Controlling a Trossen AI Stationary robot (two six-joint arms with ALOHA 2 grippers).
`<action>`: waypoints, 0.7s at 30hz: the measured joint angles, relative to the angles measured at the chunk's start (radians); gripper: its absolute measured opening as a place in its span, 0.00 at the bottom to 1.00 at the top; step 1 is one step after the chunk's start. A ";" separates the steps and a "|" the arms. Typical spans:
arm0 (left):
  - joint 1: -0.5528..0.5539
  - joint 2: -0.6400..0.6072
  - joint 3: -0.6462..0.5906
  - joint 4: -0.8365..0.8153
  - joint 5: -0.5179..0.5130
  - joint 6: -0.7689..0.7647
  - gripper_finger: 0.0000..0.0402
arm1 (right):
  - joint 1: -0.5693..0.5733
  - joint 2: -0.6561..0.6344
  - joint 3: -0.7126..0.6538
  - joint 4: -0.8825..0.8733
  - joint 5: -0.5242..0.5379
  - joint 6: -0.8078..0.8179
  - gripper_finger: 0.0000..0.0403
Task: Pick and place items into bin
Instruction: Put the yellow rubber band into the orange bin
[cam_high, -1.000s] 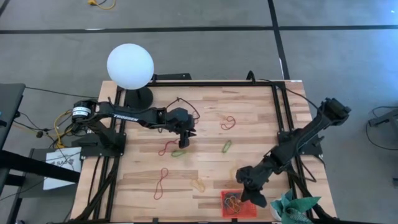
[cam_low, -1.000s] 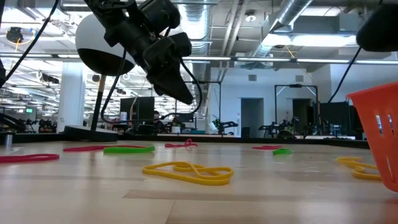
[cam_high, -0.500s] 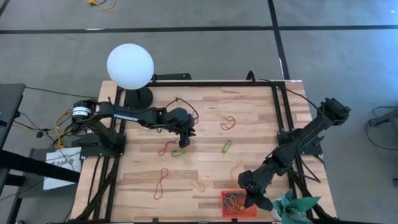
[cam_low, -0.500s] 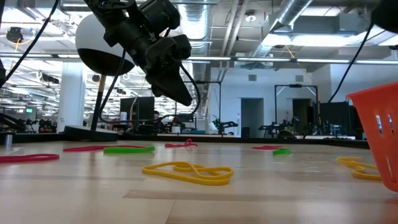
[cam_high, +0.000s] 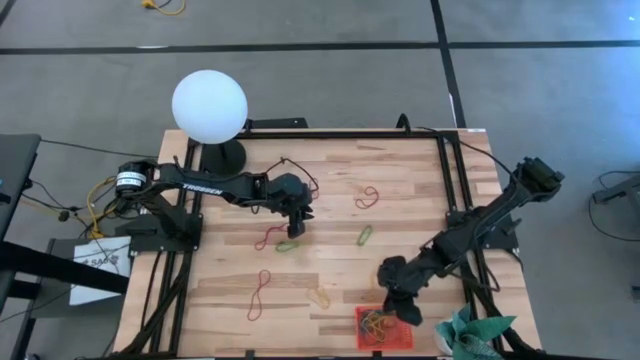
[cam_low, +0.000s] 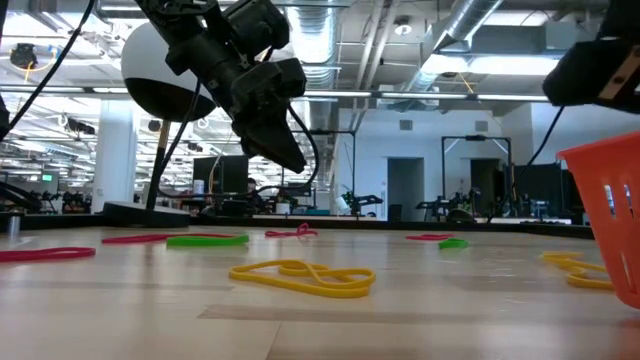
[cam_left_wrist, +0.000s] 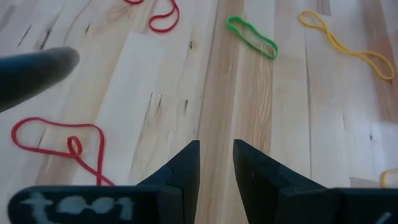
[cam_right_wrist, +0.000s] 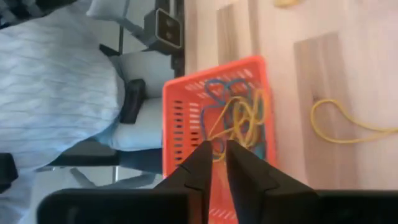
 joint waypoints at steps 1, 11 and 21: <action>0.000 0.000 0.000 0.000 0.000 0.004 0.21 | -0.006 0.000 0.000 0.001 0.000 -0.007 0.13; -0.003 0.000 0.000 -0.047 0.047 0.089 0.21 | -0.012 0.000 0.000 0.016 0.013 -0.122 0.26; -0.185 0.011 -0.002 0.028 0.312 0.381 0.21 | -0.062 0.000 0.000 -0.019 0.091 -0.487 0.27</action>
